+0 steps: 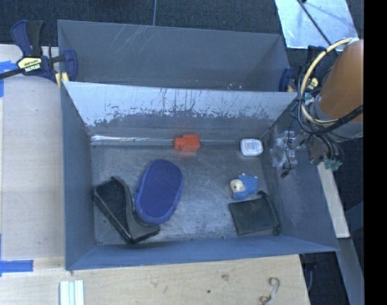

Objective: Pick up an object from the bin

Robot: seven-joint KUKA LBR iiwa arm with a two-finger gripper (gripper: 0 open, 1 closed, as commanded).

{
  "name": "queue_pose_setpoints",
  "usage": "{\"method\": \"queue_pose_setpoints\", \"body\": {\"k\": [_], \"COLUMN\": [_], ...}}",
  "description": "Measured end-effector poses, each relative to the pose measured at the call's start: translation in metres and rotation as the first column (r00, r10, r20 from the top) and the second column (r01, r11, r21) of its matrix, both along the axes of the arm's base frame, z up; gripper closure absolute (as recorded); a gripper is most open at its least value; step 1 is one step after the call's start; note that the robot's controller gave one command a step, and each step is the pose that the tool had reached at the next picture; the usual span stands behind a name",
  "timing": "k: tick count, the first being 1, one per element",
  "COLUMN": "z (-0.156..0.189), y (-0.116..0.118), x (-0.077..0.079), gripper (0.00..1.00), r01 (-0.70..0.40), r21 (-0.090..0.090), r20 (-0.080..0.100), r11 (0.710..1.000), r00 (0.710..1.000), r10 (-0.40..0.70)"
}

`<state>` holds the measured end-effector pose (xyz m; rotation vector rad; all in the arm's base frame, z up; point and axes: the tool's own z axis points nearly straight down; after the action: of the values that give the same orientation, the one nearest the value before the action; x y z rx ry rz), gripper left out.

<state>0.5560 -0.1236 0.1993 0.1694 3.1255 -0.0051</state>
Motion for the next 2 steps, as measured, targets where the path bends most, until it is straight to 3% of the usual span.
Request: {"method": "queue_pose_setpoints", "body": {"k": [1, 2], "z": [-0.0237, -0.0229], "y": [0.0540, 0.0514], "x": [-0.0221, -0.0215], "gripper": [1.00, 0.00], "r01": [0.082, 0.084], "r21": [0.005, 0.004], "r20": [-0.012, -0.009], "r11": [0.997, 0.996], "r00": [0.997, 0.996], "r10": [-0.082, -0.084]}}
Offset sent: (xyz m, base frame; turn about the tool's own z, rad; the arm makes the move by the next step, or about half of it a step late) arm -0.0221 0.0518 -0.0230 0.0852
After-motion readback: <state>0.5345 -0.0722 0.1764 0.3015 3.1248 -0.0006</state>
